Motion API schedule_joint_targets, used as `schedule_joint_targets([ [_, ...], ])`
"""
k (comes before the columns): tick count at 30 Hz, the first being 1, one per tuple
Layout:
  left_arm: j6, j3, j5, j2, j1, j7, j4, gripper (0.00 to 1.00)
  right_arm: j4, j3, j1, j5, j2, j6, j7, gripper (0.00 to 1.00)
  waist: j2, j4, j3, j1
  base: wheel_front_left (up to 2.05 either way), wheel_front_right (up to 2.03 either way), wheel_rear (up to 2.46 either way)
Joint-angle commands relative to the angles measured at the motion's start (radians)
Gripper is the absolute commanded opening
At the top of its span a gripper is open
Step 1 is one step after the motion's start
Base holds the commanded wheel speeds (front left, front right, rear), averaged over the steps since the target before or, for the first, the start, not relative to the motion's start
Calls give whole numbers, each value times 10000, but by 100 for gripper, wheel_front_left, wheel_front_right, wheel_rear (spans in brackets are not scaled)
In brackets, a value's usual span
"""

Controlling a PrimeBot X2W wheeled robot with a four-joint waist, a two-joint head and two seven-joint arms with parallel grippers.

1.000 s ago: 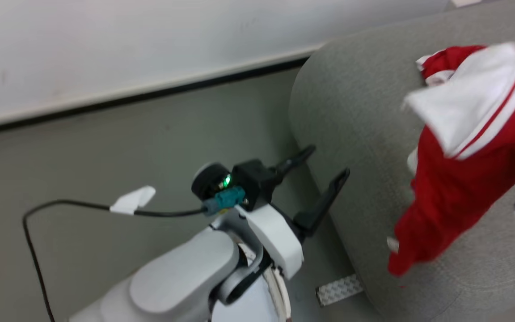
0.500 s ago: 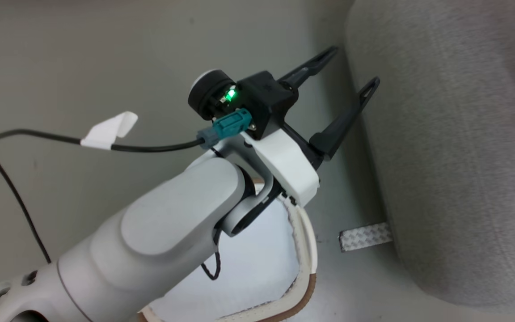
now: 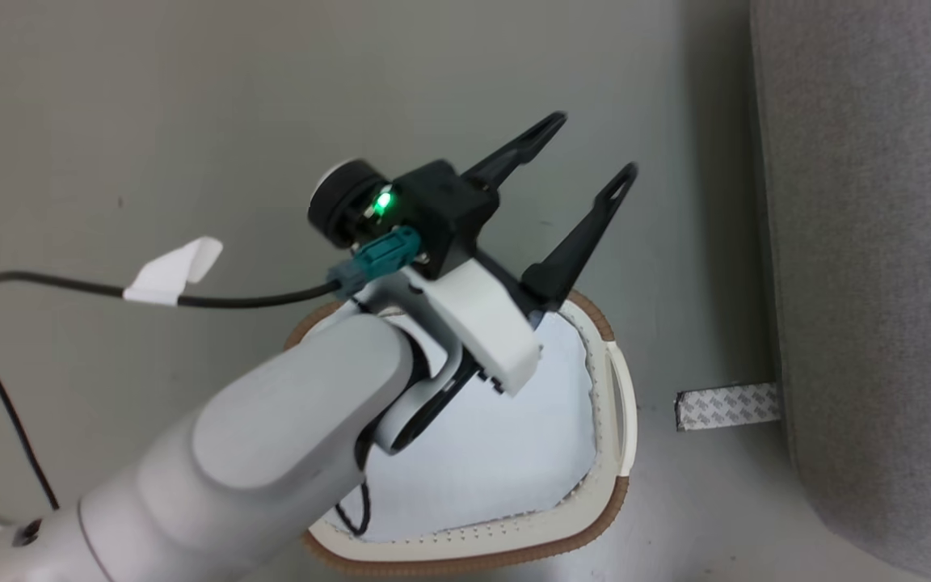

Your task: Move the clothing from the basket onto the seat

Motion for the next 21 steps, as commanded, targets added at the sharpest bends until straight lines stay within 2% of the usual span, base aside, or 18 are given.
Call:
schedule_joint_targets([
  [1, 11, 12, -113, 122, 226, -58, 17, 100, 334, -96, 220, -289, 25, -21, -120, 100, 0, -58, -238, -3, 0, 0, 0],
  [7, 32, 88, -371, 351, 782, -313, 124, 100, 687, 472, 476, -656, 391, -21, -754, 100, 0, -163, -1067, -3, 0, 0, 0],
  [11, 78, 201, -678, 509, 1357, -695, 358, 100, 370, 1101, 1184, -452, 557, -22, -1101, 100, 0, -207, -1930, -3, 0, 0, 0],
  [16, 333, 576, -1019, 789, 2203, -1108, 677, 100, -886, 1614, 2497, -336, 995, -21, -1374, 100, 0, -55, -3020, -3, 0, 0, 0],
  [21, 719, 1074, -1275, 1014, 3261, -1428, 1087, 100, -3068, 1957, 4354, 147, 1674, -21, -1443, 100, 0, 348, -4171, -3, 0, 0, 0],
])
